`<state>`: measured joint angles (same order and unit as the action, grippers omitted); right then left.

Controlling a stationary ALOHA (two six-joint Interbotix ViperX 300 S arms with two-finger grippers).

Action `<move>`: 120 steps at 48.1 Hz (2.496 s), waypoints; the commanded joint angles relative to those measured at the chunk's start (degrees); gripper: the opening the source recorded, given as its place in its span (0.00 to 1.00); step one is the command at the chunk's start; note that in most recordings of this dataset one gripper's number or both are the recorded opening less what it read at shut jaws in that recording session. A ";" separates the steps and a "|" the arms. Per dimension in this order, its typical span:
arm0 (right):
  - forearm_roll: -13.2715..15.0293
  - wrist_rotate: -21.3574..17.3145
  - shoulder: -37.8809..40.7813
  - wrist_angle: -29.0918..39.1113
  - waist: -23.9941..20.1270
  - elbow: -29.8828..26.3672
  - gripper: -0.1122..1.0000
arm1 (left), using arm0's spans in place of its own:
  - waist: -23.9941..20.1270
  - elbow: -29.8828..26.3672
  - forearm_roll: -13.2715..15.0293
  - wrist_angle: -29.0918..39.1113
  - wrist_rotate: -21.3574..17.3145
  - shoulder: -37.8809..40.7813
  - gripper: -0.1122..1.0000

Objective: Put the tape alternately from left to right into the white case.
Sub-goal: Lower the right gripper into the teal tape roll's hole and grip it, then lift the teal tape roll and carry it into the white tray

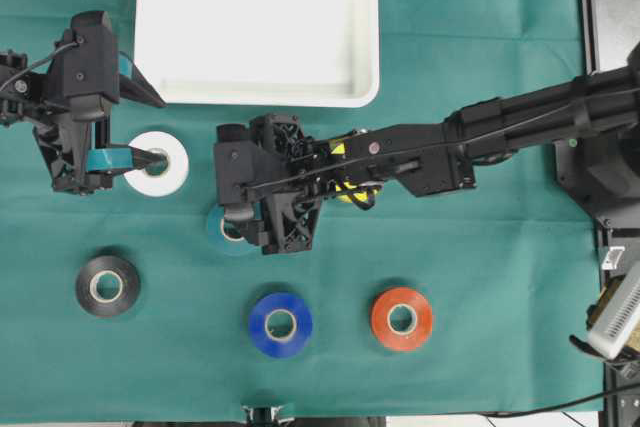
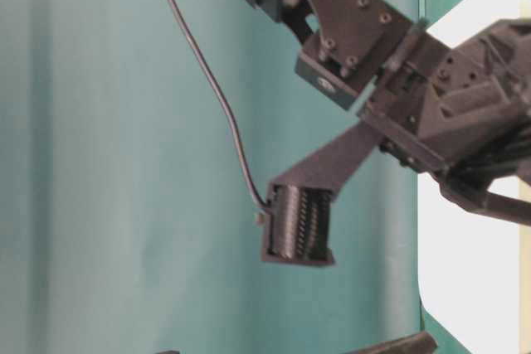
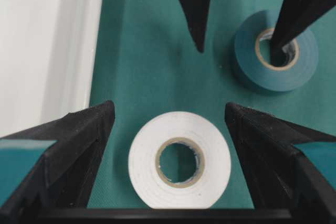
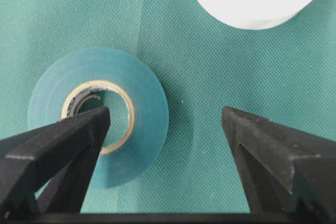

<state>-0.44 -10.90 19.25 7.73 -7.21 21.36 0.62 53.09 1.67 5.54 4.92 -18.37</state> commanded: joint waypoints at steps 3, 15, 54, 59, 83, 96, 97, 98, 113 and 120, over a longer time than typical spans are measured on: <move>0.00 -0.09 0.09 -0.18 -0.18 -2.02 0.72 | 0.18 -1.41 0.00 -0.26 0.00 -0.44 0.92; 0.09 -0.09 1.05 -0.18 -0.18 -2.90 0.72 | 0.18 -1.49 0.00 -0.18 0.00 -0.44 0.92; 1.41 0.00 0.62 0.35 -0.18 -2.72 0.12 | 0.18 -1.76 0.00 -0.18 0.00 -0.44 0.92; 1.41 0.00 0.09 0.35 -0.18 -2.55 0.12 | 0.18 -1.85 0.00 -0.18 -0.09 -0.44 0.92; 1.41 0.00 -7.47 2.72 -0.26 -1.23 0.12 | 0.09 -1.85 0.00 0.70 0.00 -0.44 0.92; 2.11 0.00 -8.53 2.90 0.70 -1.23 0.12 | 0.18 -1.85 0.00 0.70 0.00 -0.44 0.92; 2.20 0.00 -8.53 2.81 0.88 -1.23 0.12 | 0.18 -1.85 0.00 0.70 0.00 -0.44 0.92; 2.29 0.00 -8.53 2.81 1.05 -1.23 0.12 | 0.18 -1.85 0.00 0.70 0.00 -0.44 0.92; 3.43 0.00 -9.40 2.90 5.89 -1.49 0.12 | 0.18 -1.85 0.00 0.70 0.00 -0.44 0.92; 5.63 0.00 -9.40 2.55 9.14 -1.93 0.12 | 0.18 -1.85 0.00 0.70 0.09 -0.44 0.92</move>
<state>4.22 -10.90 12.22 10.81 0.35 20.65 0.62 52.56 1.58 6.59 4.92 -18.37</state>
